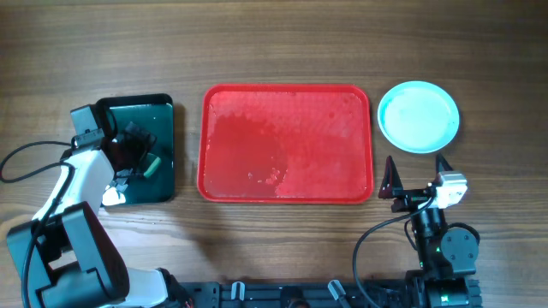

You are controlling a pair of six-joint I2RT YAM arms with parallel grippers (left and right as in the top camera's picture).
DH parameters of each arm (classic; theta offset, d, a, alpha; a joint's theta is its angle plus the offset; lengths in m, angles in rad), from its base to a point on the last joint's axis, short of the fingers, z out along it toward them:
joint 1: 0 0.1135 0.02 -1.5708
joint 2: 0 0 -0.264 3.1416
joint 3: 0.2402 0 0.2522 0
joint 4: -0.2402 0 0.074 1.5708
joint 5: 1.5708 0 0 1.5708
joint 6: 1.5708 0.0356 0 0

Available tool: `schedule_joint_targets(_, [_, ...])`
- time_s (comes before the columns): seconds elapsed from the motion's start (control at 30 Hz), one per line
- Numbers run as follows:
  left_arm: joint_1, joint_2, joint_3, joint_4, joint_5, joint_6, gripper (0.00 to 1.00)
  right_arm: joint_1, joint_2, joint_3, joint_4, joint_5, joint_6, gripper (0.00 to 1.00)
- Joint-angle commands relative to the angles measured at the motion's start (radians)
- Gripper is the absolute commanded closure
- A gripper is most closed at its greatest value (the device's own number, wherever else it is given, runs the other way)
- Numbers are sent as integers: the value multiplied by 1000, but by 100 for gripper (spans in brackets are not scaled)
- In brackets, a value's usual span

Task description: Clean dirty plates on tray and stack at the side

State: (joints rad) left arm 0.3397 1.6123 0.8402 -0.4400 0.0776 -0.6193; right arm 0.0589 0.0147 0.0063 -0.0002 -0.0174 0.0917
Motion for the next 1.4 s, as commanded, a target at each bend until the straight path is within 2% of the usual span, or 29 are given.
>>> schedule_joint_targets(0.0, [5, 4, -5, 3, 11, -2, 0, -4, -12, -1, 6, 18, -66, 0])
schedule_joint_targets(0.57, [5, 6, -5, 3, 11, -2, 0, -4, -11, -1, 6, 18, -65, 0])
schedule_joint_targets(0.73, [5, -40, -5, 3, 11, -2, 0, -4, -11, -1, 6, 18, -65, 0])
schedule_joint_targets(0.87, [3, -189, -5, 14, 8, 15, 0, -4, -11, -1, 6, 18, -65, 0])
schedule_joint_targets(0.93, [3, -266, -5, 14, 8, 78, 0, -4, -11, -1, 6, 18, -65, 0])
schedule_joint_targets(1.1, [-62, -637, -55, 14, 11, 260, 0, -4, -11, -1, 6, 18, -65, 0])
schedule_joint_targets(1.2, [-158, -843, -155, 88, -3, 339, 0, -4, -11, -1, 6, 18, -65, 0])
schedule_joint_targets(1.3, [-246, -1081, -372, 197, -75, 354, 0, -4, -11, -1, 6, 18, -65, 0])
schedule_joint_targets(1.37, [-248, -1243, -471, 132, -75, 354, 0, -4, -11, -1, 6, 18, -65, 1])
